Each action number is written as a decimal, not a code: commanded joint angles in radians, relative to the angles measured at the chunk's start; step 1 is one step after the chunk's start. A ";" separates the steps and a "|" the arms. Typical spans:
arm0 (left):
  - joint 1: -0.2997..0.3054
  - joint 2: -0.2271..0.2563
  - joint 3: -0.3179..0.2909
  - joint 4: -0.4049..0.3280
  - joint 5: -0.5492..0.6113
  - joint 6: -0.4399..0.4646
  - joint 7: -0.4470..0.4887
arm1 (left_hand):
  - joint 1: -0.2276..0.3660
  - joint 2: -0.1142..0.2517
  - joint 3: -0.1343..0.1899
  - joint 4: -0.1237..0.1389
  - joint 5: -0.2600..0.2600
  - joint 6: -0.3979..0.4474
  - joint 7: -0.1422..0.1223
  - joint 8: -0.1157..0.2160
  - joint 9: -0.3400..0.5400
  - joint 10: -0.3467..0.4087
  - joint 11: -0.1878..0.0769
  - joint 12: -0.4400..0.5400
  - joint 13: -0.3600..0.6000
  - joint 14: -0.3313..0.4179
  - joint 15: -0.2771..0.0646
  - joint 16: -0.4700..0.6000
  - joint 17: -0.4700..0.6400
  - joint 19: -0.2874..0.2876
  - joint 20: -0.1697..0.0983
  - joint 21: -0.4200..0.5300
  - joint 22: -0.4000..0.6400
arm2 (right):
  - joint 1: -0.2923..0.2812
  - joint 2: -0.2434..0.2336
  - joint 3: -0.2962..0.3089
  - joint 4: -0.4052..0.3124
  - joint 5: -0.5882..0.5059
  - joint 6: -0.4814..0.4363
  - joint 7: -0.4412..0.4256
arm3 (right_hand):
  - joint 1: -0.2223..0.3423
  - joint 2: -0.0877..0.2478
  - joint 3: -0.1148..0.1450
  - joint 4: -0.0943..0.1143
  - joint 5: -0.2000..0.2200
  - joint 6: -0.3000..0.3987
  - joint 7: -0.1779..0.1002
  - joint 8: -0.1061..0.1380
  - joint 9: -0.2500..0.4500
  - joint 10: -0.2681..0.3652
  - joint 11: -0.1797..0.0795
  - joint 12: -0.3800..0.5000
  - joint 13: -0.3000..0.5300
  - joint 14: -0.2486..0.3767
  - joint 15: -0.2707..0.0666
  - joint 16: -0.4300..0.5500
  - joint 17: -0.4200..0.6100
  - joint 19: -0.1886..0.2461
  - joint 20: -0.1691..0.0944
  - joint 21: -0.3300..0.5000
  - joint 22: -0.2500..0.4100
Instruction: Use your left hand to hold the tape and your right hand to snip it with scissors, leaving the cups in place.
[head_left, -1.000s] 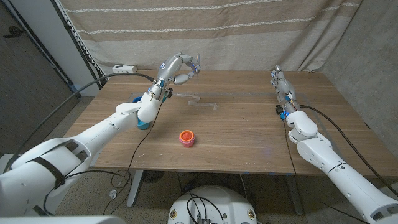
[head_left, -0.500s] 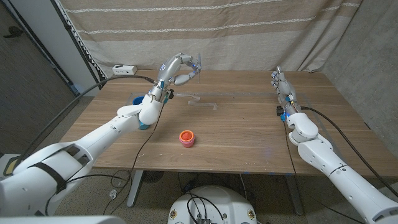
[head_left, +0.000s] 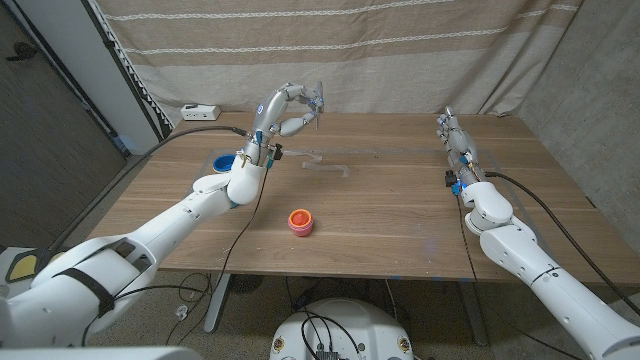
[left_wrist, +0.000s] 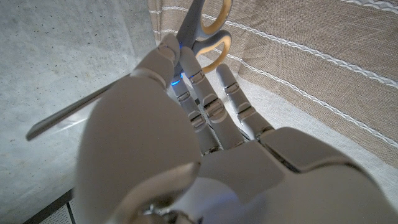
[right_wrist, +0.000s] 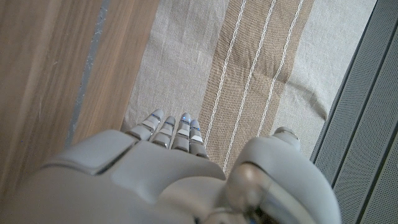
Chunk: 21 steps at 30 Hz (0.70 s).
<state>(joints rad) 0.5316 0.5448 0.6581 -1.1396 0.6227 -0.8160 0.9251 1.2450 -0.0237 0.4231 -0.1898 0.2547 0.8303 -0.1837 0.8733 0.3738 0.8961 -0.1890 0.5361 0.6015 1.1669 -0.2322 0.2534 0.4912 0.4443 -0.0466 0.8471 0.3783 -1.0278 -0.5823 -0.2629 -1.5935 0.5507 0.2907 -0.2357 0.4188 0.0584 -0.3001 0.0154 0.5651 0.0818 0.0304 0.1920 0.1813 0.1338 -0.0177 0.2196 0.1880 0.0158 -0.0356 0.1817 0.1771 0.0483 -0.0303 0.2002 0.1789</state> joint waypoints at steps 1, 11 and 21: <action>0.028 -0.031 -0.041 0.003 -0.059 -0.060 -0.025 | 0.012 -0.001 0.054 0.052 0.000 0.008 0.006 0.004 0.000 0.063 -0.007 0.059 0.033 0.012 -0.010 -0.004 -0.001 -0.007 -0.143 0.007 -0.001 | -0.005 0.000 0.004 -0.010 0.001 -0.008 -0.003 | 0.002 0.004 -0.003 -0.007 0.000 -0.004 0.001 0.002 0.004 -0.004 -0.002 0.001 0.003 0.003 -0.039 0.002 0.002 0.005 -0.003 -0.001 0.002; 0.049 -0.056 -0.069 0.001 -0.099 -0.096 -0.058 | 0.013 -0.002 0.056 0.050 -0.001 0.015 0.007 0.006 0.000 0.065 -0.005 0.058 0.034 0.018 -0.010 -0.009 -0.004 -0.005 -0.143 0.011 -0.008 | -0.007 0.000 0.003 -0.012 -0.002 -0.010 -0.006 | 0.002 0.004 -0.003 -0.008 0.000 -0.004 0.000 0.002 0.004 -0.003 -0.001 0.002 0.003 0.003 -0.039 0.002 0.002 0.005 -0.003 -0.001 0.002; 0.079 -0.084 -0.102 -0.003 -0.153 -0.111 -0.115 | 0.017 -0.003 0.057 0.048 -0.002 0.017 0.009 0.004 -0.004 0.068 -0.007 0.050 0.027 0.024 -0.010 -0.014 -0.007 -0.007 -0.144 0.019 -0.014 | -0.004 -0.001 -0.001 -0.014 -0.005 -0.015 -0.005 | 0.002 0.005 -0.003 -0.008 0.000 -0.005 0.000 0.001 0.004 -0.003 -0.002 0.002 0.003 0.003 -0.040 0.002 0.002 0.005 -0.003 -0.001 0.002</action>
<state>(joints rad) 0.5843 0.4891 0.5872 -1.1396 0.5218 -0.9044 0.8609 1.2584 -0.0371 0.4233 -0.1900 0.2539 0.8414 -0.1727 0.8730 0.3683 0.9019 -0.1946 0.5374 0.6015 1.1795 -0.2379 0.2401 0.4820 0.4444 -0.0466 0.8547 0.3642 -1.0338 -0.5834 -0.2602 -1.6053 0.5490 0.2813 -0.2407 0.4188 0.0584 -0.3001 0.0154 0.5652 0.0819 0.0304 0.1920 0.1813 0.1338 -0.0177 0.2196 0.1879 0.0158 -0.0356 0.1817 0.1771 0.0483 -0.0303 0.2002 0.1789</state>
